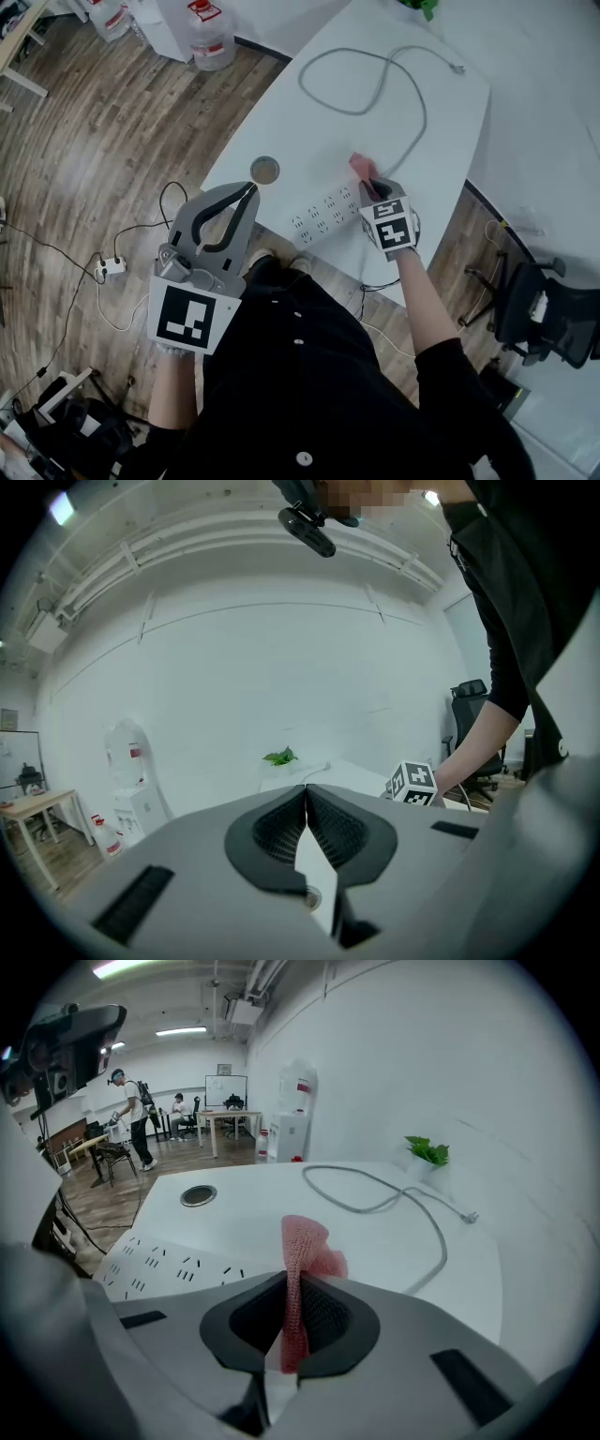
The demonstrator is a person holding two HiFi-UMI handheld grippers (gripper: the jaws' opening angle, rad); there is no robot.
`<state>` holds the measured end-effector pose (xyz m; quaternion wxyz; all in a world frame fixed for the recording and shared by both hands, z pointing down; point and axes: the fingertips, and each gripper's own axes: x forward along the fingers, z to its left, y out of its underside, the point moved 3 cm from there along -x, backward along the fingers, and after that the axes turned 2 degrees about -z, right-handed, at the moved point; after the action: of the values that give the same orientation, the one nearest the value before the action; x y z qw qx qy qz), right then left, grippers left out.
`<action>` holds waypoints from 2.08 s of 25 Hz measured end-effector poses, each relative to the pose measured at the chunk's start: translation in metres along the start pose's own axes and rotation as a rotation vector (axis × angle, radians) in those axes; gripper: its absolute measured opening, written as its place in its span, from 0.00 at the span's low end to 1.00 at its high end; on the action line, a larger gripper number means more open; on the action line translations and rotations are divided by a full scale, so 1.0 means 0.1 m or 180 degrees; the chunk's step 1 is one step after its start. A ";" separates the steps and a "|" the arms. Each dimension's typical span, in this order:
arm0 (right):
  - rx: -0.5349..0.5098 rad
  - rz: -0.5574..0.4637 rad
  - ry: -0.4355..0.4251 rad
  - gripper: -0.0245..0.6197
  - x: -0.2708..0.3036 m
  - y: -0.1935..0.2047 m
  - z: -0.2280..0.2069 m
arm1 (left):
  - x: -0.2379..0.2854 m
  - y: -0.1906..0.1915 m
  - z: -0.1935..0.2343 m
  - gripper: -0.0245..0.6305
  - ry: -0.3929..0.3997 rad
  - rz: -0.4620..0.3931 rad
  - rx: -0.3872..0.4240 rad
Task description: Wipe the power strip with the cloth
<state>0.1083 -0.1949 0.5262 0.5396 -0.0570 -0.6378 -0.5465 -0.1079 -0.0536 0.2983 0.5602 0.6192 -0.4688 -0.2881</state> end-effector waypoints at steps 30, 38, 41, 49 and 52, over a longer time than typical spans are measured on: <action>-0.0075 -0.0132 -0.0535 0.11 -0.06 -0.16 0.83 | 0.02 0.03 0.02 0.06 -0.0004 0.0016 -0.0006; -0.0289 -0.0172 -0.0839 0.11 -0.09 -0.23 1.28 | 0.01 0.02 0.02 0.06 -0.0014 -0.0001 -0.0014; -0.0387 -0.0187 -0.0946 0.11 -0.12 -0.26 1.43 | 0.00 0.02 0.01 0.06 -0.0018 0.0000 -0.0018; -0.0596 -0.0206 -0.1249 0.11 -0.19 -0.30 1.88 | -0.02 0.04 0.01 0.06 -0.0029 -0.0006 -0.0020; -0.0657 -0.0205 -0.1348 0.11 -0.20 -0.31 2.03 | -0.03 0.04 0.01 0.06 -0.0024 -0.0011 -0.0007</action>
<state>-0.0306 -0.0429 0.5282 0.3674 -0.2049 -0.6790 -0.6017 -0.1112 -0.0511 0.3017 0.5586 0.6183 -0.4695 -0.2919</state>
